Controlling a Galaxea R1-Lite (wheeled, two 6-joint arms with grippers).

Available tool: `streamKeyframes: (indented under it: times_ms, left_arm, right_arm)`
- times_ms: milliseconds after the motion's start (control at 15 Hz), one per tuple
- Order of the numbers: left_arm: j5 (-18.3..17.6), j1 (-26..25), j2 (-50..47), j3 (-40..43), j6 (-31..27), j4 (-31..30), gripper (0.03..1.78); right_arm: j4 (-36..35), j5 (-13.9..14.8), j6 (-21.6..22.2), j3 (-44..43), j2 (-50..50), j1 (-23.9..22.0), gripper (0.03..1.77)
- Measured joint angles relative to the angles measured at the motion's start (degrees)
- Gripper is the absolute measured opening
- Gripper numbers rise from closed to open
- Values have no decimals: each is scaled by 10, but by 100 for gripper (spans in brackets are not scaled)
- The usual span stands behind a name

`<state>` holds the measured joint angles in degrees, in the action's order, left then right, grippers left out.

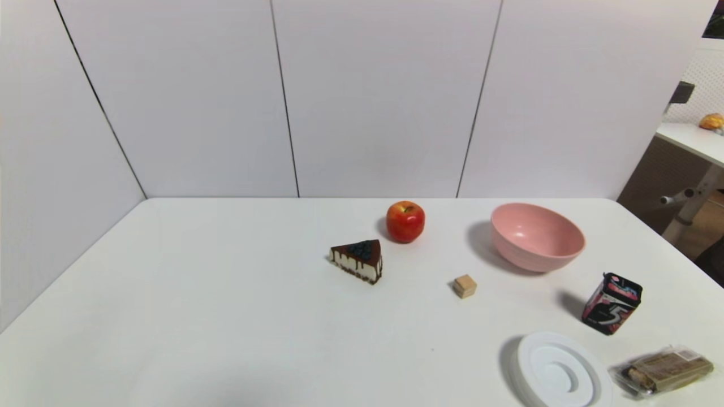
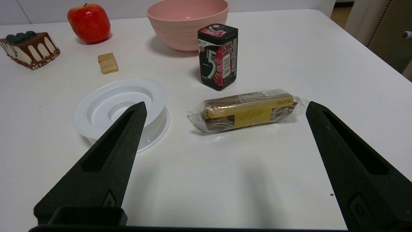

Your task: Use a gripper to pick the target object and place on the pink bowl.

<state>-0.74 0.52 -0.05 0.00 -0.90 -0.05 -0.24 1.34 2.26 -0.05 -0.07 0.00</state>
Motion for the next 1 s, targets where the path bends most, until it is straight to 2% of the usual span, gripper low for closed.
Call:
streamKeyframes:
  times_ms: [333, 467, 600, 800, 1000]
  left_arm:
    - [0, 0, 0, 0, 0, 0, 169]
    - [0, 0, 0, 0, 0, 0, 169]
    - [0, 0, 0, 0, 0, 0, 169]
    - [0, 0, 0, 0, 0, 0, 169]
    - [0, 0, 0, 0, 0, 0, 169]
  right_arm:
    - [2, -2, -5, 0, 0, 0, 171]
    - [7, -7, -20, -3, 2, 0, 171]
    - [5, -27, -46, -24, 16, 0, 171]
    - [5, -79, -51, -94, 72, 2, 171]
    - [5, -100, -51, -192, 171, 11, 171]
